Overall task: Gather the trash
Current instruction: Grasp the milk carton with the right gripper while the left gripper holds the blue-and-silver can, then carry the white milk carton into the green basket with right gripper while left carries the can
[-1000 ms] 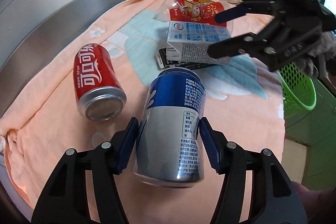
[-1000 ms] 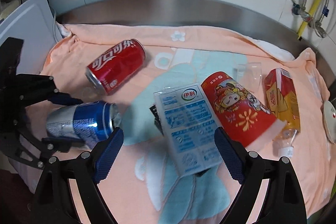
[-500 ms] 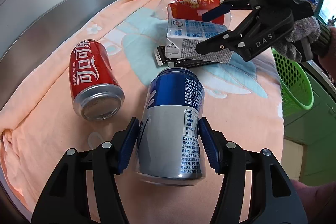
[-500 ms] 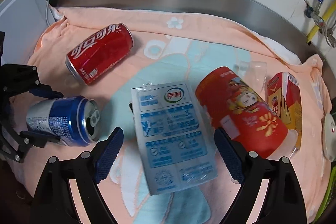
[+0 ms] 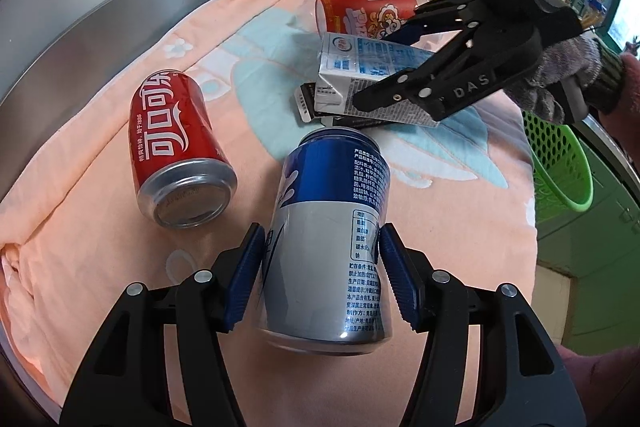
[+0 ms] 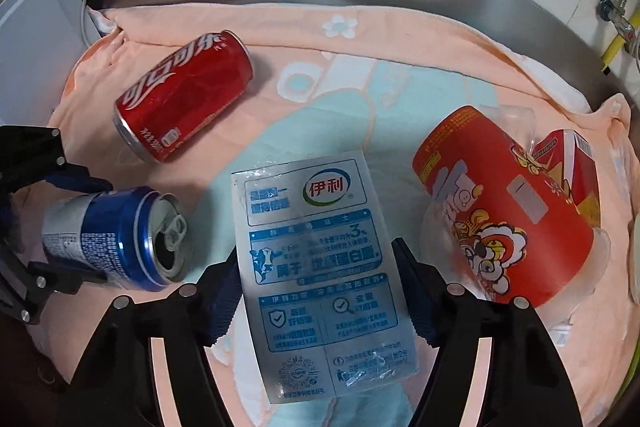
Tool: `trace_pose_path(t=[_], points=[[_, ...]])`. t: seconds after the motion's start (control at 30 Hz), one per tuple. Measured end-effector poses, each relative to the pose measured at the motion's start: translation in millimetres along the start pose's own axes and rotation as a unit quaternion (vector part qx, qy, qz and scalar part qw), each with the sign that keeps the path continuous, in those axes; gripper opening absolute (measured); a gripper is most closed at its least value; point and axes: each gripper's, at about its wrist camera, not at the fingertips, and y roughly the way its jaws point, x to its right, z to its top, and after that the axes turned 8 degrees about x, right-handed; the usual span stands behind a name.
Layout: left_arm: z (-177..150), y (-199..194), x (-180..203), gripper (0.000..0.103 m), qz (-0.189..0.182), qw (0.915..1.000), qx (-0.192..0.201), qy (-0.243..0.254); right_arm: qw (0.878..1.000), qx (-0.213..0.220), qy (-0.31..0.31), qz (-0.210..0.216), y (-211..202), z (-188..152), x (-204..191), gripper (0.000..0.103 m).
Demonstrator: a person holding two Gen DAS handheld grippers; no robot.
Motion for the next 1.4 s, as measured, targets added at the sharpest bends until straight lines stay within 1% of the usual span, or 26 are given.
trace_pose_path(t=[0.1,0.17,0.2,0.3,0.53,0.67,0.77,0.87,0.9,0.97,1.0,1.07,1.17,1.23,1.3,1.4], points=[[1.8,1.0,0.3,0.06,0.001,1.0,-0.005,-0.005,1.0,0.013,0.004,-0.01,-9.4,-3.0,-5.8,0.067],[3.6,2.7,-0.3,0.064,-0.001,0.9998,-0.011,-0.014,0.999,0.025,0.014,-0.014,-20.6,-7.4,-9.0,0.067],[4.2,3.1,-0.4,0.065,-0.001,0.9998,-0.01,-0.015,0.999,0.03,0.018,-0.016,-25.0,-9.6,-9.4,0.067],[6.4,3.9,3.8,0.065,0.002,0.9999,-0.009,-0.008,0.998,0.048,0.039,-0.022,-43.7,-20.5,-11.5,0.067],[9.6,14.3,2.3,0.065,0.009,0.9996,-0.026,-0.01,0.989,0.094,0.104,-0.044,-95.7,-61.3,-11.9,0.067],[11.6,17.3,-0.2,0.065,0.003,0.9995,-0.028,-0.014,0.98,0.111,0.147,-0.074,-128.1,-97.1,-9.6,0.067],[11.6,23.4,2.3,0.064,-0.002,0.9993,-0.036,-0.012,0.97,0.116,0.185,-0.106,-150.2,-133.2,0.4,0.067],[12.0,22.6,7.2,0.062,0.0,0.9996,-0.028,-0.004,0.955,0.111,0.235,-0.141,-168.0,-173.2,17.2,0.067],[12.8,21.6,8.9,0.062,-0.002,0.9997,-0.025,-0.004,0.948,0.106,0.256,-0.158,-176.0,-192.1,26.1,0.067],[14.3,18.5,12.9,0.061,-0.005,0.9998,-0.017,-0.002,0.937,0.097,0.283,-0.183,-185.2,-215.4,37.6,0.067],[16.1,15.8,16.7,0.061,-0.009,0.9999,-0.01,0.001,0.928,0.09,0.304,-0.196,-190.3,-232.7,46.5,0.067],[18.9,13.0,21.7,0.06,-0.014,0.9999,-0.002,0.005,0.916,0.076,0.329,-0.219,-193.2,-256.1,57.3,0.067],[25.0,10.2,30.6,0.06,-0.027,0.9996,0.008,0.007,0.896,0.044,0.366,-0.247,-187.2,-294.3,76.7,0.067],[28.8,7.7,38.6,0.06,-0.035,0.9993,0.014,0.006,0.888,0.027,0.384,-0.251,-178.1,-311.2,85.1,0.067],[32.1,5.2,46.0,0.06,-0.052,0.9985,0.018,0.004,0.879,0.011,0.407,-0.249,-166.7,-327.7,93.9,0.067],[37.6,1.5,60.6,0.059,-0.071,0.9972,0.024,0.005,0.87,-0.013,0.421,-0.256,-148.9,-345.3,104.1,0.067]])
